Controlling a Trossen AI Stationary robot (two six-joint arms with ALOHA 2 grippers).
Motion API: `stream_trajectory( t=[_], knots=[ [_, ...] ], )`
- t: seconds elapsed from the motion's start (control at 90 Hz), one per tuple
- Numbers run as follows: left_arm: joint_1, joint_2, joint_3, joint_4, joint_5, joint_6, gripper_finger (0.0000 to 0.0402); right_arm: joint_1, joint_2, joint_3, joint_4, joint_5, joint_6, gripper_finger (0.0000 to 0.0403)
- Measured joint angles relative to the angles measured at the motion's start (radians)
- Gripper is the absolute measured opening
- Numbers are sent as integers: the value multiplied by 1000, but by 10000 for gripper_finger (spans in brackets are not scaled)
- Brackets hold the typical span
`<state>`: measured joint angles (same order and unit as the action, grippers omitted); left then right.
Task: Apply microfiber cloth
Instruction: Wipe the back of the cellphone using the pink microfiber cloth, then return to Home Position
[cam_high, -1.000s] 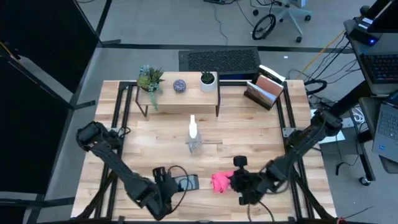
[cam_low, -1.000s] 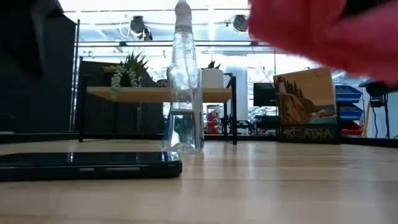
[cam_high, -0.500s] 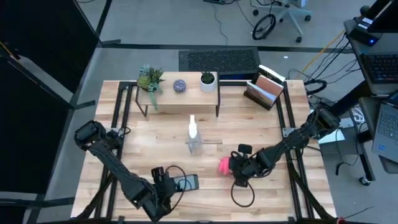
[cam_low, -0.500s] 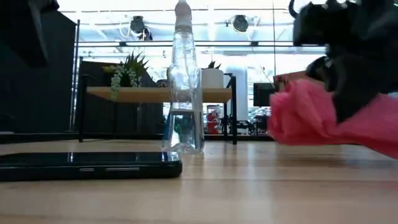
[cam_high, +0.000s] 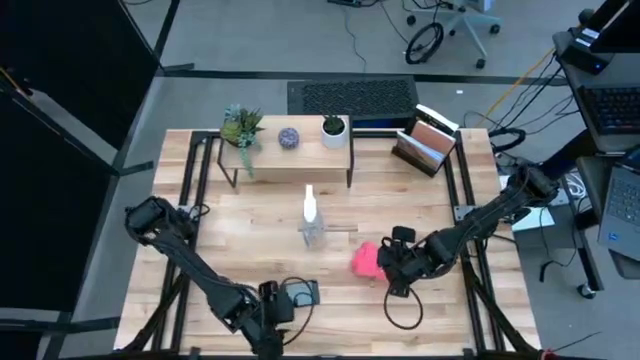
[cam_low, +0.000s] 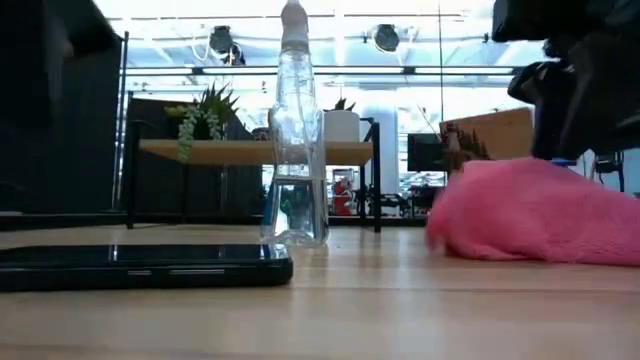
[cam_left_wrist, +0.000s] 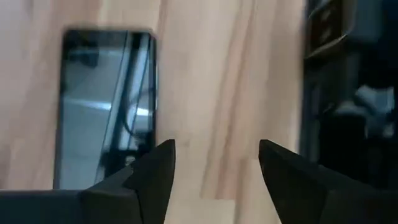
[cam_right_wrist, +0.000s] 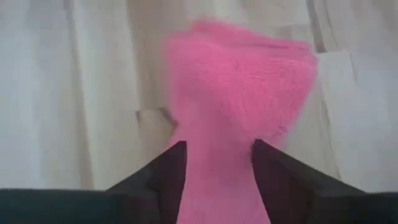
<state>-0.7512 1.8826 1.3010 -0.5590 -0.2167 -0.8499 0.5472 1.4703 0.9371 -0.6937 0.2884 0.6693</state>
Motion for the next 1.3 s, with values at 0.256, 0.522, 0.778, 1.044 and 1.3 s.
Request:
stream_trajectory(
  t=[0.256, 0.522, 0.778, 1.044, 1.3],
  knots=[
    [37, -23, 7, -84, -26, 170, 109, 19, -37, 0, 98, -7, -77, 141],
    [111, -318, -63, -209, -220, 330, 6, -82, -228, -5, 147, -30, -314, 40],
    [200, -594, -367, 48, -212, 373, 7, -252, -511, -223, 478, -214, -499, 6],
    [203, -831, -576, 202, -281, 416, 8, -327, -799, -426, 583, -104, -491, 6],
    [210, -844, -593, 246, -289, 574, 8, -365, -902, -521, 657, -156, -609, 8]
  ],
)
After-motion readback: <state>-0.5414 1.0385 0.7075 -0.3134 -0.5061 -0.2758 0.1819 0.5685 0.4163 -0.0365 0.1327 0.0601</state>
